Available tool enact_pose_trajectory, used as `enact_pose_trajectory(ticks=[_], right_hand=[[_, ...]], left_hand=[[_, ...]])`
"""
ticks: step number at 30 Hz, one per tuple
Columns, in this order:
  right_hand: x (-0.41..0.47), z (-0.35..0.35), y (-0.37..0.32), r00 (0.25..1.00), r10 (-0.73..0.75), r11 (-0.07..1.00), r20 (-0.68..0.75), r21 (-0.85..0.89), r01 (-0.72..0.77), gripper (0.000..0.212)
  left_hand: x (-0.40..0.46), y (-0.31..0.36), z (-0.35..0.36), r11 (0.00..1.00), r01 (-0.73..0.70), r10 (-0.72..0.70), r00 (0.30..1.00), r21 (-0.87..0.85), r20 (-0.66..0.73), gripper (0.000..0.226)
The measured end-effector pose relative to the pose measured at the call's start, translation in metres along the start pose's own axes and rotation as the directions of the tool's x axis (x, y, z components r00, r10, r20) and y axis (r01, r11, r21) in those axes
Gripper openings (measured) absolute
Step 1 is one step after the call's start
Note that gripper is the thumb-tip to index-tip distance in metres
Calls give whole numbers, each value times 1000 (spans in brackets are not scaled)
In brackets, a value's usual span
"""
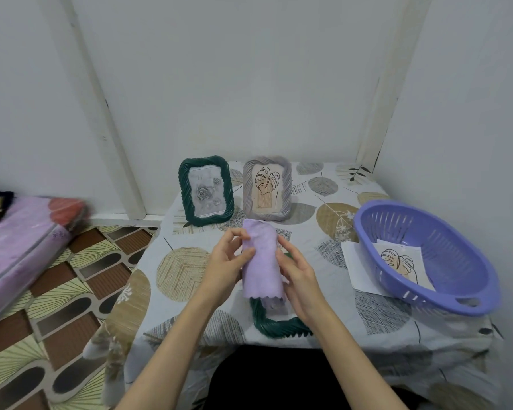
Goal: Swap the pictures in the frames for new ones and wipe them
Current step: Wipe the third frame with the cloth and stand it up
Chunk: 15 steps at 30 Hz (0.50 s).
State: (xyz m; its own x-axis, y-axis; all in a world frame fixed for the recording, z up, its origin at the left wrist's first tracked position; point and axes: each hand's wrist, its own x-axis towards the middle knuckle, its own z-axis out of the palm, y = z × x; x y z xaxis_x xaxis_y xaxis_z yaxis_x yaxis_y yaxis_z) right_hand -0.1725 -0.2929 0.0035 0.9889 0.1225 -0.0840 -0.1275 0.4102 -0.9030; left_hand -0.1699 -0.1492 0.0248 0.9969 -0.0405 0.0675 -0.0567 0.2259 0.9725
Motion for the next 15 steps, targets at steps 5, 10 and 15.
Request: enact_pose_trajectory(ticks=[5,10,15], right_hand=[[1,-2,2,999,28,991,43,132,-34,56],[3,-4,-2,993,98,967,58,230,-109,65],[4,-7,0,997,75,977,34,197,-80,45]], left_hand=[[0,-5,10,990,-75,70,997,122,38,34],[0,-12,20,993,-64,60,997,102,41,41],[5,-22,23,875,-260,264,963,409,48,49]])
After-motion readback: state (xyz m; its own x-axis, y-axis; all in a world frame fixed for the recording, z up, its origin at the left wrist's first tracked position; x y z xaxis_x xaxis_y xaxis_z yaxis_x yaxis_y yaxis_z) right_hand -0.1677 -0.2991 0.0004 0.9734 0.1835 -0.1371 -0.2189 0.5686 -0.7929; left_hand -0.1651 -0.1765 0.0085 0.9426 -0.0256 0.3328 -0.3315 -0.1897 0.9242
